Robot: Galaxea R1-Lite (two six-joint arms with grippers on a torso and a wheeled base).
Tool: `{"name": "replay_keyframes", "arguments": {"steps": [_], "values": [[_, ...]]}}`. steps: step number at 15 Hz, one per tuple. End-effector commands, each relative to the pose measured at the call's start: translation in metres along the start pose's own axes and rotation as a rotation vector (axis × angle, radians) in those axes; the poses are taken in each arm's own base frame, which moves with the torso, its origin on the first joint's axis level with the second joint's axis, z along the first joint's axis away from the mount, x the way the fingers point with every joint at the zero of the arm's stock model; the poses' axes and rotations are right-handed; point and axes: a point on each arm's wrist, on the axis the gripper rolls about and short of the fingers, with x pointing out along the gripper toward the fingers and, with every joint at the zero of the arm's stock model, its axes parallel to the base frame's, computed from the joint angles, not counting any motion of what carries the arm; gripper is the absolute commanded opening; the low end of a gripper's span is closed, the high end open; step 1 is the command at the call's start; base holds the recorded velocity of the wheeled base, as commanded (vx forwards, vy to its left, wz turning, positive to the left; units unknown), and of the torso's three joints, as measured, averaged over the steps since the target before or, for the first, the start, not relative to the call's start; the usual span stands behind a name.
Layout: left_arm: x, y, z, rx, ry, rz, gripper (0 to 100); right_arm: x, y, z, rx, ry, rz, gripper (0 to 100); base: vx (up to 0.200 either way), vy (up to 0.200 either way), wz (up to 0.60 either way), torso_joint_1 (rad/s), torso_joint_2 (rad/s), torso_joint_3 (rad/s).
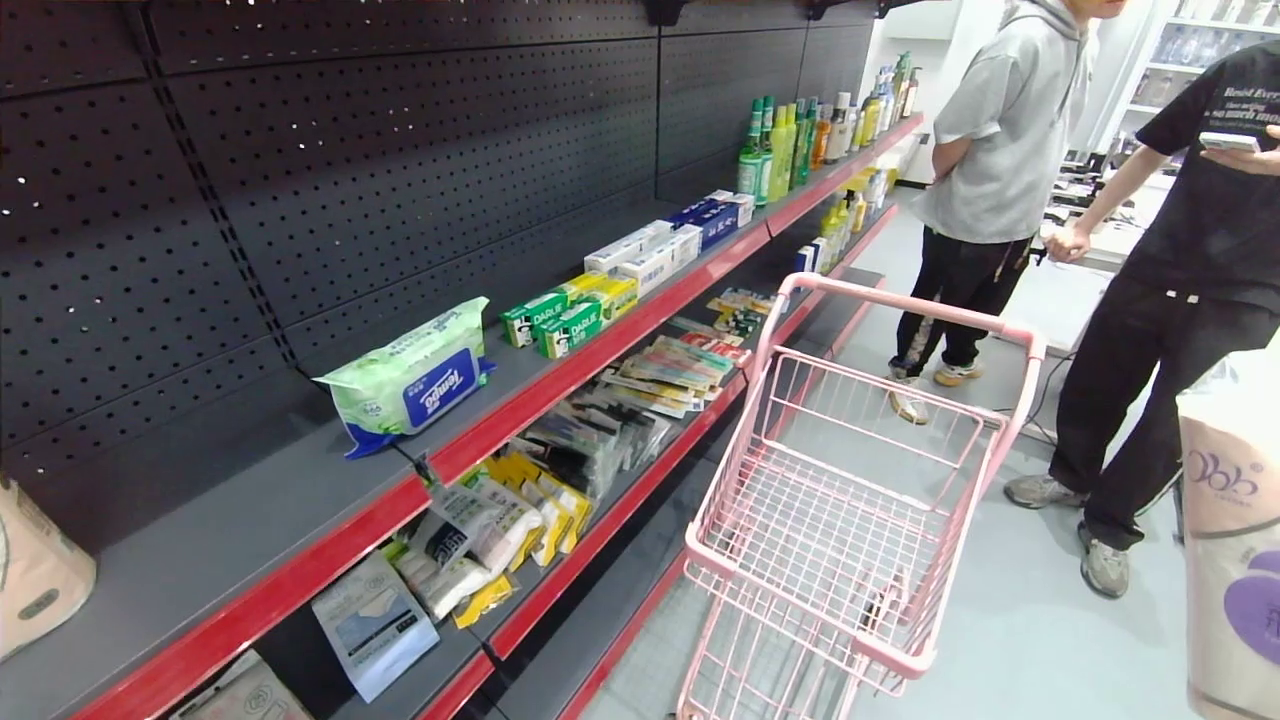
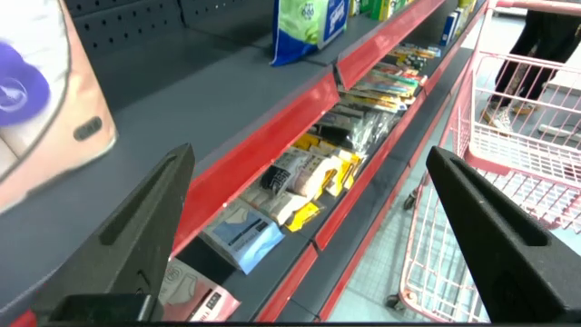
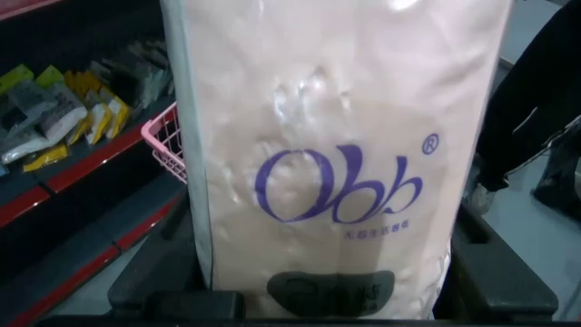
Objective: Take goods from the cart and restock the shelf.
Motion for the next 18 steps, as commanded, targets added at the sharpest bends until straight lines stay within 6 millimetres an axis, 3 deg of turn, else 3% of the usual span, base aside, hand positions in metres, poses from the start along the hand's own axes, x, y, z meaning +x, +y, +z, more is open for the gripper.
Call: {"name": "replay_keyframes", "arguments": {"steps": [1, 18], "values": [[0.0001, 0.0, 0.0, 0.0, 0.002, 0.0, 100, 0.0016, 0.0, 0.0001, -0.004, 0.008, 0.002, 0, 0.0, 0.0, 0.0, 0.193, -0.36, -0.212], [0.0001, 0.0, 0.0, -0.002, 0.002, 0.0, 100, 0.0088, 0.0, 0.0005, -0.004, 0.041, 0.01, 0, 0.0, 0.0, 0.0, 0.134, -0.29, -0.155]]}}
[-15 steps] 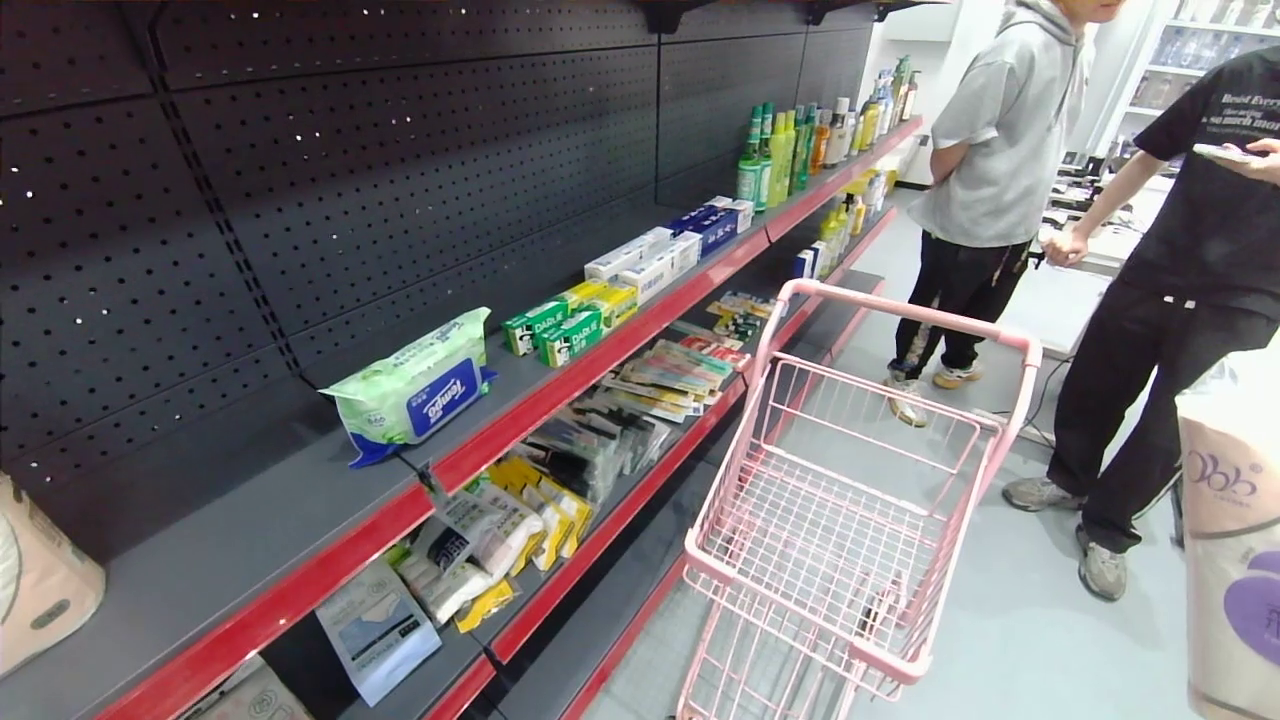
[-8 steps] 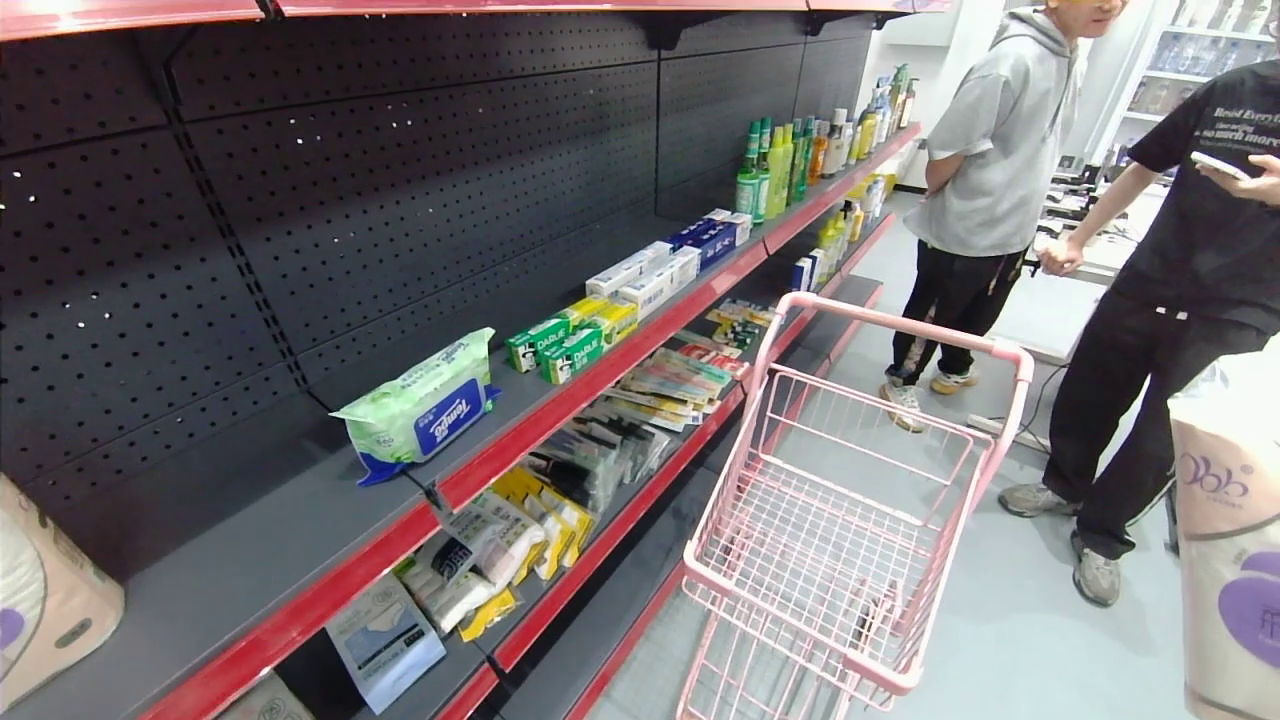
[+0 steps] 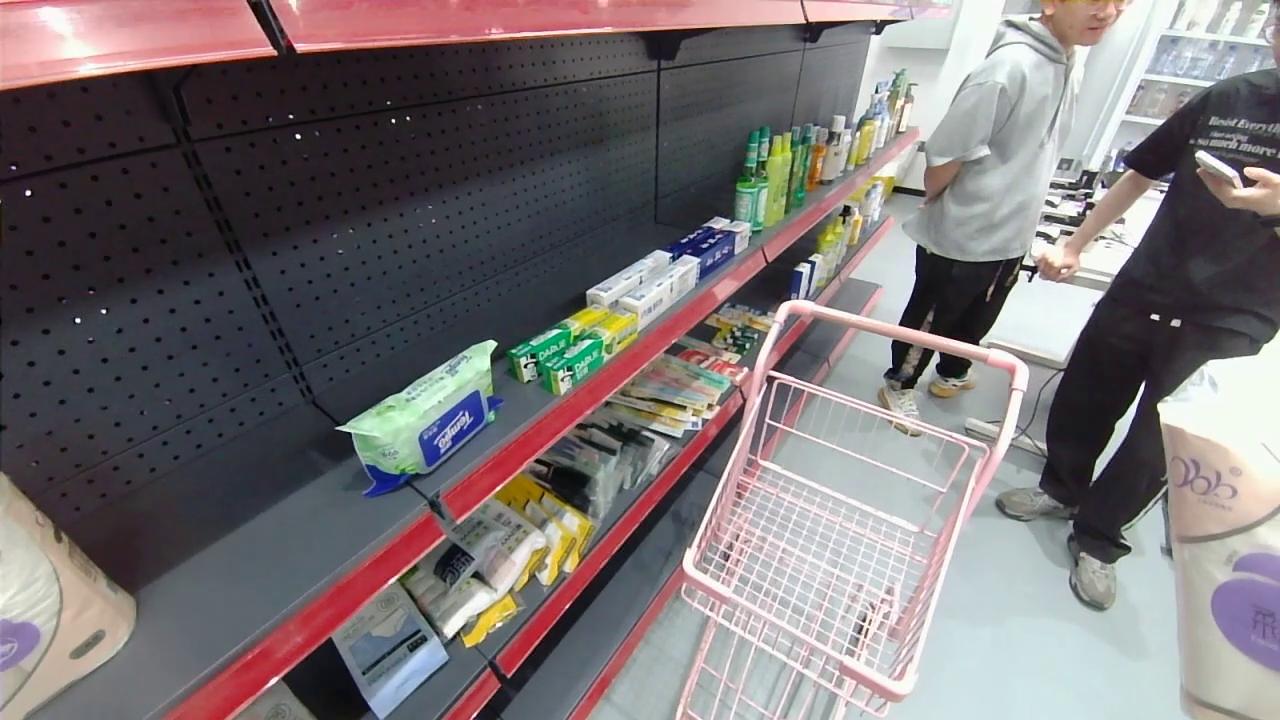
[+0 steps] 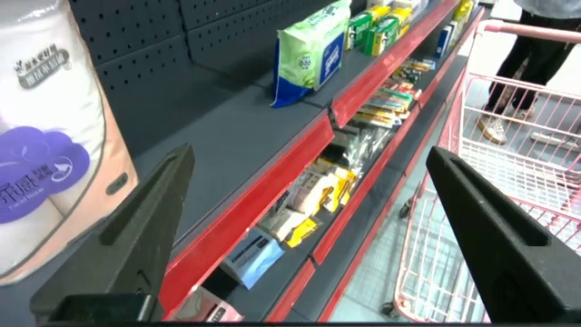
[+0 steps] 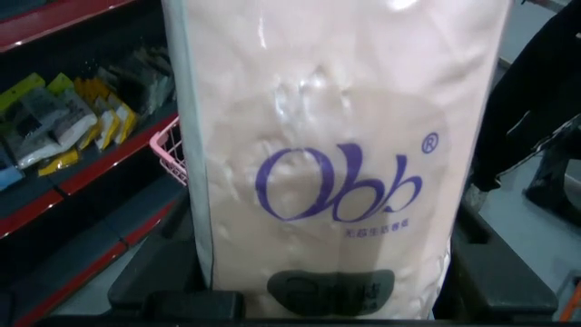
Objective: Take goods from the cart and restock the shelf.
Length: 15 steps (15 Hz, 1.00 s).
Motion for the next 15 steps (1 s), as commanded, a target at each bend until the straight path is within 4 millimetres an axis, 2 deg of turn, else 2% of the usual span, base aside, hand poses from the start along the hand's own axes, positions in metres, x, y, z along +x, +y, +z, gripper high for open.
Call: {"name": "replay_keyframes", "arguments": {"steps": [1, 4, 15], "values": [[0.0001, 0.0, 0.0, 0.0, 0.001, 0.0, 100, 0.0039, -0.0001, 0.0002, 0.0, 0.018, 0.001, 0, 0.0, 0.0, 0.0, 0.085, -0.18, -0.1], [0.0001, 0.0, 0.0, 0.0, 0.001, 0.0, 100, 0.0043, -0.0002, 0.0002, -0.011, 0.02, -0.002, 0, 0.0, 0.0, 0.0, 0.03, -0.05, -0.027], [0.0001, 0.0, 0.0, 0.0, 0.001, 0.0, 100, 0.0043, -0.0002, -0.0016, -0.016, 0.026, -0.013, 0, 0.0, 0.0, 0.6, 0.002, 0.0, 0.003]]}}
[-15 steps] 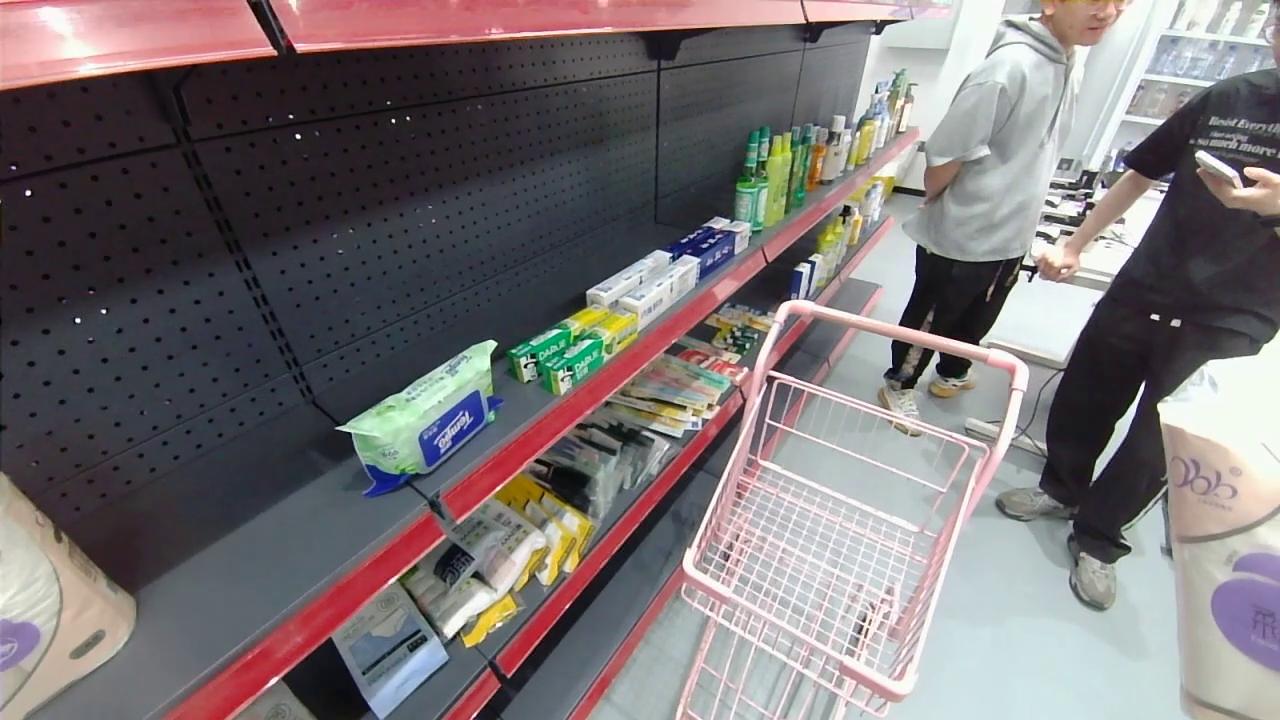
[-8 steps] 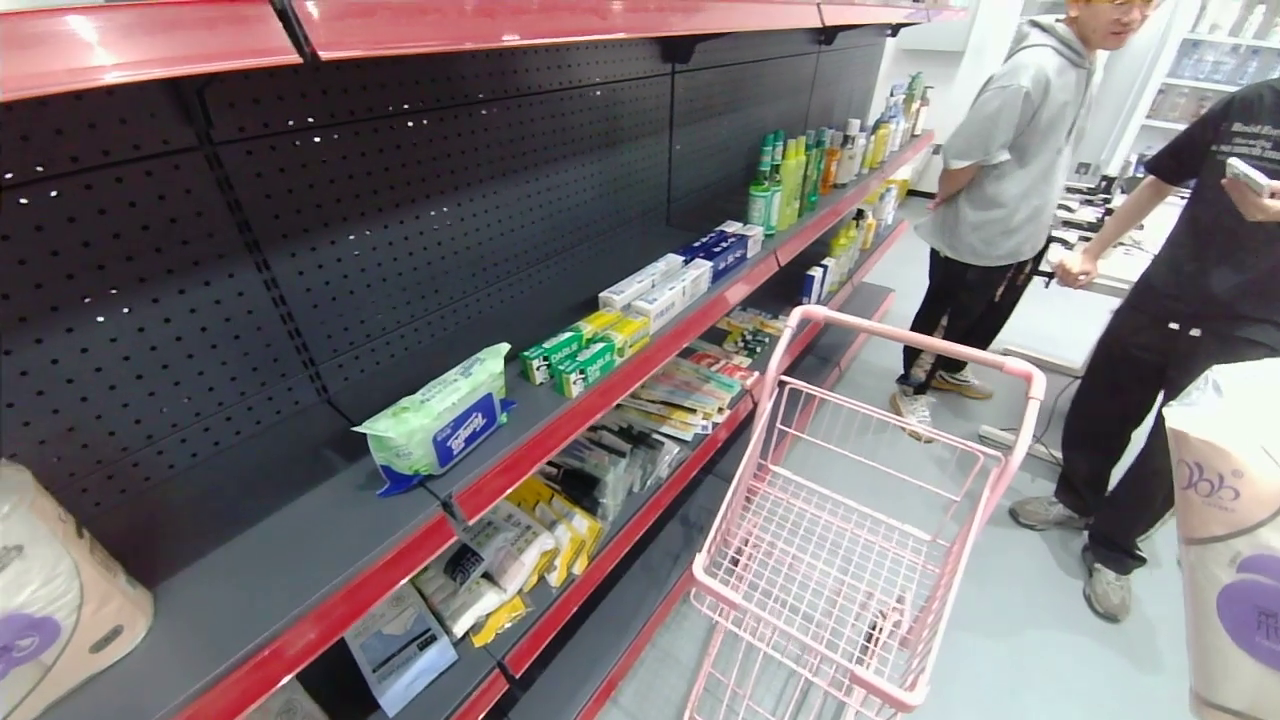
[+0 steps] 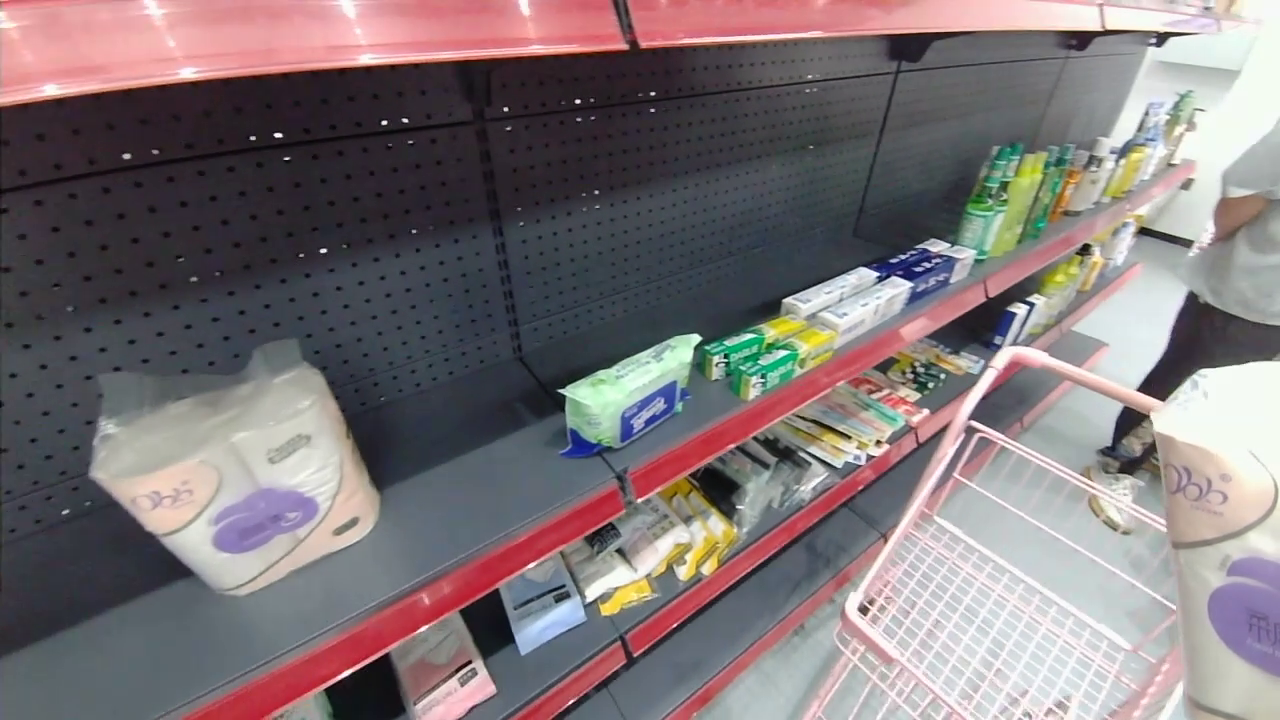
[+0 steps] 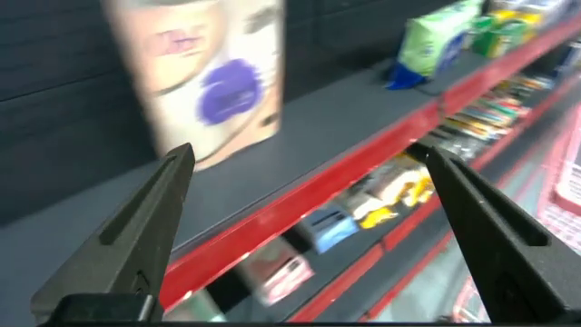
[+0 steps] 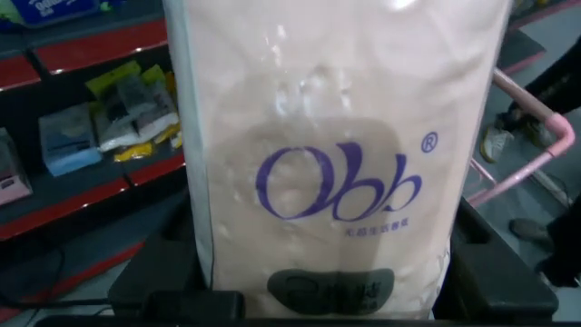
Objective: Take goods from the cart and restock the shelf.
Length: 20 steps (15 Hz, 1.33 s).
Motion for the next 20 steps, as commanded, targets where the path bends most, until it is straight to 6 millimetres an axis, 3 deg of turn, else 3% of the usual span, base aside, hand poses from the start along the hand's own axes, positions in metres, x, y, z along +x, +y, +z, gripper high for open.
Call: {"name": "replay_keyframes", "arguments": {"steps": [1, 13, 17, 20], "values": [[0.0, 0.0, 0.0, 0.0, 0.003, 0.0, 100, 0.001, 0.0, -0.003, -0.001, 0.008, 0.001, 0, 0.0, 0.0, 0.6, 0.002, 0.0, 0.017], [0.0, 0.0, 0.0, 0.001, 0.001, 0.0, 100, -0.016, 0.001, -0.005, -0.033, -0.069, -0.014, 0, 0.0, 0.0, 0.6, 0.003, 0.0, -0.002], [0.001, 0.0, 0.0, 0.006, 0.009, -0.002, 100, -0.04, 0.002, -0.017, -0.026, -0.181, -0.029, 0, 0.0, 0.0, 0.0, 0.0, 0.0, 0.0], [0.0, 0.0, 0.001, 0.033, 0.004, -0.019, 100, -0.064, 0.004, -0.037, 0.007, -0.31, 0.039, 0, 0.0, 0.0, 0.0, 0.0, 0.0, 0.0]]}}
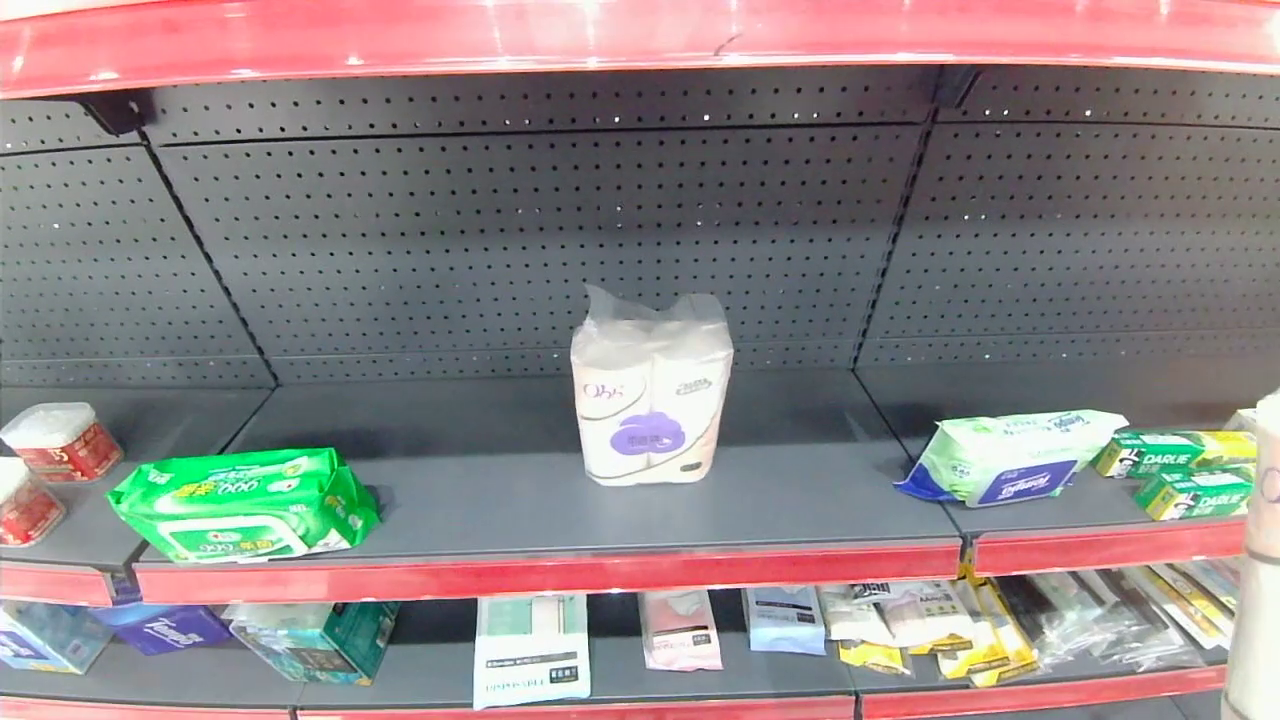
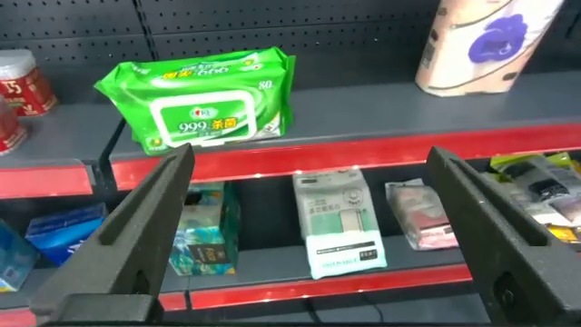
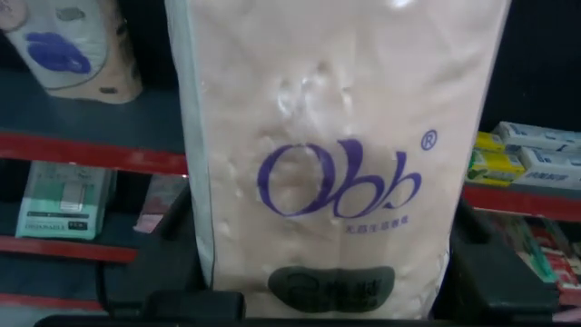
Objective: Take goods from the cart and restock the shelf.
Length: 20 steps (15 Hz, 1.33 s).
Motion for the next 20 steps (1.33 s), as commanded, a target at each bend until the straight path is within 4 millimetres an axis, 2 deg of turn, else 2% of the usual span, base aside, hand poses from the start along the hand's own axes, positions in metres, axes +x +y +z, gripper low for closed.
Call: {"name": "replay_keyframes", "arguments": {"steps": [1, 3, 4, 5, 6, 9, 11, 12, 13, 17, 20], "values": [[0.0, 0.0, 0.001, 0.003, 0.003, -0.002, 100, -0.026, 0.002, -0.024, 0.014, -0.119, 0.04, 0, 0.0, 0.0, 0.0, 0.0, 0.0, 0.0], [0.0, 0.0, 0.001, 0.003, 0.002, -0.007, 100, -0.03, 0.005, -0.045, 0.037, -0.144, 0.046, 0, 0.0, 0.0, 0.0, 0.0, 0.0, 0.0], [-0.001, 0.0, 0.02, 0.005, -0.023, -0.015, 100, -0.029, 0.005, -0.045, 0.056, -0.148, 0.043, 0, 0.0, 0.0, 0.0, 0.0, 0.0, 0.0], [0.016, 0.003, 0.079, -0.025, 0.032, -0.02, 100, -0.028, 0.006, -0.046, 0.057, -0.15, 0.038, 0, 0.0, 0.0, 0.0, 0.0, 0.0, 0.0], [0.03, 0.005, 0.105, -0.088, 0.054, -0.026, 100, -0.026, 0.006, -0.049, 0.056, -0.14, 0.038, 0, 0.0, 0.0, 0.0, 0.0, 0.0, 0.0], [0.074, 0.008, 0.112, -0.089, 0.164, -0.034, 100, -0.025, 0.006, -0.051, 0.05, -0.129, 0.017, 0, 0.0, 0.0, 0.0, 0.0, 0.0, 0.0], [0.111, 0.01, 0.129, -0.056, 0.197, -0.035, 100, -0.025, 0.006, -0.051, 0.05, -0.131, 0.017, 0, 0.0, 0.0, 0.0, 0.0, 0.0, 0.0], [0.12, 0.011, 0.13, -0.039, 0.205, -0.047, 100, -0.025, 0.006, -0.051, 0.05, -0.132, 0.016, 0, 0.0, 0.0, 0.0, 0.0, 0.0, 0.0], [0.145, 0.009, 0.124, 0.001, 0.226, -0.141, 100, -0.025, 0.006, -0.051, 0.048, -0.132, 0.012, 0, 0.0, 0.0, 0.0, 0.0, 0.0, 0.0], [0.205, 0.011, 0.1, 0.128, 0.285, -0.526, 100, -0.026, 0.005, -0.05, 0.047, -0.131, -0.008, 0, 0.0, 0.0, 0.0, 0.0, 0.0, 0.0], [0.263, 0.02, 0.086, 0.196, 0.219, -0.752, 100, -0.025, 0.005, -0.051, 0.03, -0.126, -0.021, 0, 0.0, 0.0, 0.0, 0.0, 0.0, 0.0]]}}
